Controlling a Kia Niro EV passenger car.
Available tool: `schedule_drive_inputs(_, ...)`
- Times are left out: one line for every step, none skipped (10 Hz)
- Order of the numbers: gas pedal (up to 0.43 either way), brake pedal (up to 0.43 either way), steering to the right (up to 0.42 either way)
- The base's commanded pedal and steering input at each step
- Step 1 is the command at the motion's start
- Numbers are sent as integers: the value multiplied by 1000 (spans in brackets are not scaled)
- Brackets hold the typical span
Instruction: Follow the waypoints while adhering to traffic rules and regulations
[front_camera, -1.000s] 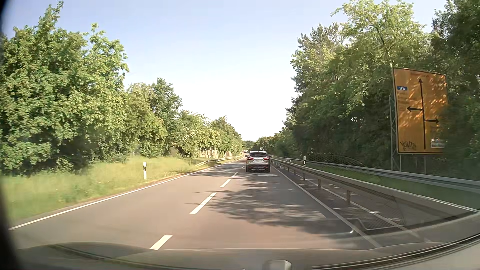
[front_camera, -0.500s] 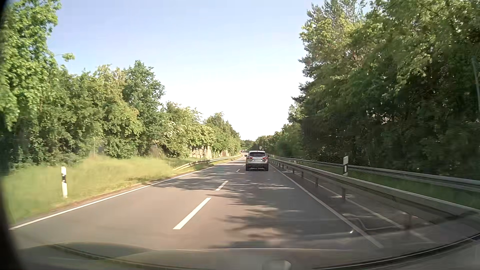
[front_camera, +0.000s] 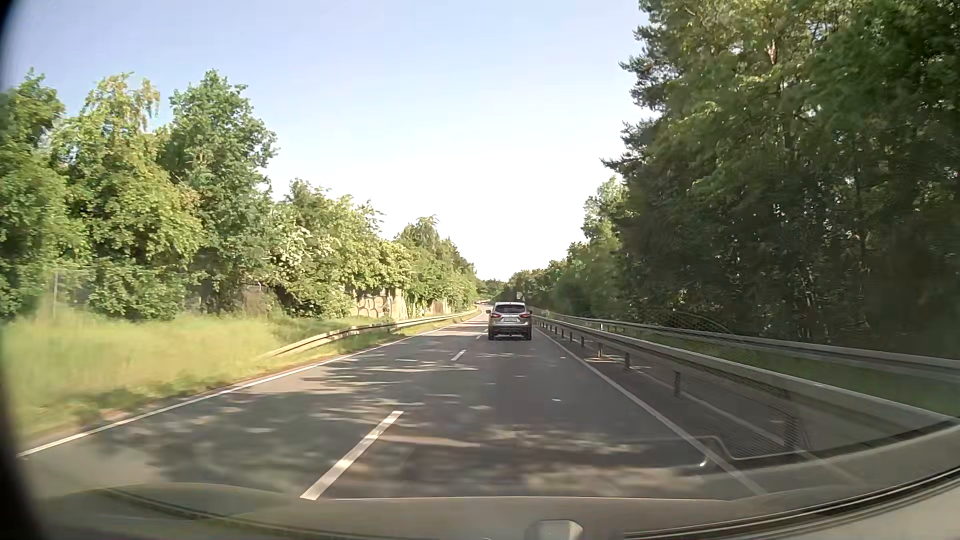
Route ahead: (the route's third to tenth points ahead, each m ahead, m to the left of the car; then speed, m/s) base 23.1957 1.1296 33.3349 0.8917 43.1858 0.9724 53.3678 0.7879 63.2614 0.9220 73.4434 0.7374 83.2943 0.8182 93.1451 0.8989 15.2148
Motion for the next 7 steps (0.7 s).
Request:
schedule_drive_inputs(98,30,4)
schedule_drive_inputs(98,30,4)
schedule_drive_inputs(98,30,3)
schedule_drive_inputs(98,30,3)
schedule_drive_inputs(98,30,2)
schedule_drive_inputs(98,30,2)
schedule_drive_inputs(98,30,2)
